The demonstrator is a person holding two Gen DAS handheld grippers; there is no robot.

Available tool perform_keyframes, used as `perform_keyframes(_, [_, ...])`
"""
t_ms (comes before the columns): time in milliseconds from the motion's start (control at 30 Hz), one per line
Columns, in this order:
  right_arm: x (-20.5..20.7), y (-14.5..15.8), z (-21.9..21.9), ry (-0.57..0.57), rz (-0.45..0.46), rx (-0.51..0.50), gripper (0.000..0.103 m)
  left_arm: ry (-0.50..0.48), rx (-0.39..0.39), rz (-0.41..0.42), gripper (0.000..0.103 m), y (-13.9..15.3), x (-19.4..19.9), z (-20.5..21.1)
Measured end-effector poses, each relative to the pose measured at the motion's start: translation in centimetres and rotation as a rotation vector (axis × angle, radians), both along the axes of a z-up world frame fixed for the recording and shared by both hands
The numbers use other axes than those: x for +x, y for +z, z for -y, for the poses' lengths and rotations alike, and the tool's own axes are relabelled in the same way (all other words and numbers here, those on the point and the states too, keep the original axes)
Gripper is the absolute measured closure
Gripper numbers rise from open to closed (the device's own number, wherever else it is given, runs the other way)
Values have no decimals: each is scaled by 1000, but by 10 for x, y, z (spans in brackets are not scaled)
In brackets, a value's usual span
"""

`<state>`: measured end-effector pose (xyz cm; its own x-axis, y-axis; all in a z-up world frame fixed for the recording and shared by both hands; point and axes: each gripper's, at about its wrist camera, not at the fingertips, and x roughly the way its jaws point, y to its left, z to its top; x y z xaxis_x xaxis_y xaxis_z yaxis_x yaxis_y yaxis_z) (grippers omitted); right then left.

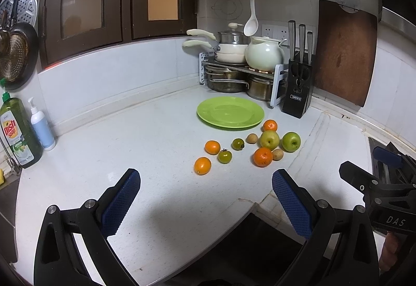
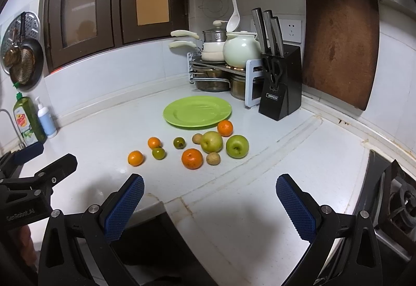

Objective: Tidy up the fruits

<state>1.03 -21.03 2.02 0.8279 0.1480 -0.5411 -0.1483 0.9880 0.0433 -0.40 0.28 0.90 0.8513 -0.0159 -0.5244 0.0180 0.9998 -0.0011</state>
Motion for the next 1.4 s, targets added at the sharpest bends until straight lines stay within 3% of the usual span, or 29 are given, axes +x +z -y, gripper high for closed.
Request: perform_keyframes(1400, [3, 0, -1, 8, 2, 6, 1, -10, -9, 8, 0, 0, 4, 1])
